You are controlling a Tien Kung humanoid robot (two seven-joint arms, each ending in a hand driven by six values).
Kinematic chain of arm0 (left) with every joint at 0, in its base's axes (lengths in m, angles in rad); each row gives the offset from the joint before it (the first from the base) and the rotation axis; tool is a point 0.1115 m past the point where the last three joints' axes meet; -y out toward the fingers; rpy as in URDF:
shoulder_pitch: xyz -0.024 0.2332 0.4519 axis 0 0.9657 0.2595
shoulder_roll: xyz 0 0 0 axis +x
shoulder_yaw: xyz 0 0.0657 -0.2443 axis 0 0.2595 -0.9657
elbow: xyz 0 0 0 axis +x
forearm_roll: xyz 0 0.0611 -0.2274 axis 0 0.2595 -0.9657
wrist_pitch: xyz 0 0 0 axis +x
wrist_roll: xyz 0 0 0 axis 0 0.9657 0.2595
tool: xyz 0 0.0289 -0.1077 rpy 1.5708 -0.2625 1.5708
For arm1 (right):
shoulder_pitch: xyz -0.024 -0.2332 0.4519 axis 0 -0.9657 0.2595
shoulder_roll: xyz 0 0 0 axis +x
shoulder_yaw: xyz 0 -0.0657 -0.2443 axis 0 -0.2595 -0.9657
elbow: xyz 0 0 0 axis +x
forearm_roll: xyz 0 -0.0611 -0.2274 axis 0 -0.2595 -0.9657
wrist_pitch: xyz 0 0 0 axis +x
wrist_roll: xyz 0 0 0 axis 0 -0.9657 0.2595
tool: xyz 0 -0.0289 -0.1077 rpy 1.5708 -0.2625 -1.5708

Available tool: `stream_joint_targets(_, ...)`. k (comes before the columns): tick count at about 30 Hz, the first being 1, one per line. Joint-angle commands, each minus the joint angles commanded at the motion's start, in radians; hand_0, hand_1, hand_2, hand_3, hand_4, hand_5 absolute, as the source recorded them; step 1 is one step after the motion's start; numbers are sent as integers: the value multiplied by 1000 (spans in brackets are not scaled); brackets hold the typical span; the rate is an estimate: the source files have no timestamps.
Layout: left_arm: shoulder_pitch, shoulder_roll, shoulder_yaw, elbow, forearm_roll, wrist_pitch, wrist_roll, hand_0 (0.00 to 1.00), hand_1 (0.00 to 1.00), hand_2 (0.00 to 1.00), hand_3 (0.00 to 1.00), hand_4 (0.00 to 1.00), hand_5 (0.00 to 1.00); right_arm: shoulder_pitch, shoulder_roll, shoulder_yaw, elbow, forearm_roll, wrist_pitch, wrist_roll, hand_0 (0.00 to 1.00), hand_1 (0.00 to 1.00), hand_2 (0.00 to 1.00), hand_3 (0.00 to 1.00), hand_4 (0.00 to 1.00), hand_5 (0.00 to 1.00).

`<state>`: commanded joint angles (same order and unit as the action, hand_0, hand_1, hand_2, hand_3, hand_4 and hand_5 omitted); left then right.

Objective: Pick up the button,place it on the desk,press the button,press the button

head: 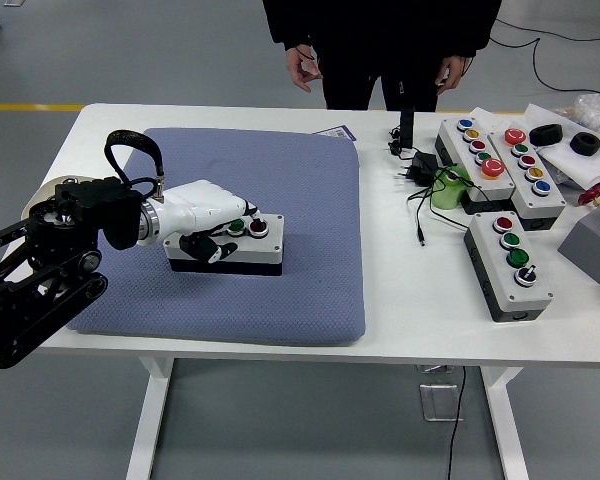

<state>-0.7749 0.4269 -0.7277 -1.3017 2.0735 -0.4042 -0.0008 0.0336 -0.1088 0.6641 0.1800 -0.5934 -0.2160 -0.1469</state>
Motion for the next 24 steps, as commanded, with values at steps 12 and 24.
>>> stream_joint_targets(12,-3,-6,8,17,0,-10,7,66,2,15,763,554,2,-2,0,-6,0,8,-1,1,788,766,754,603,239,170)
stream_joint_targets(24,22,4,-147,-58,-45,136,-4,61,2,15,782,574,2,-6,2,5,0,-1,0,-2,788,766,754,604,240,171)
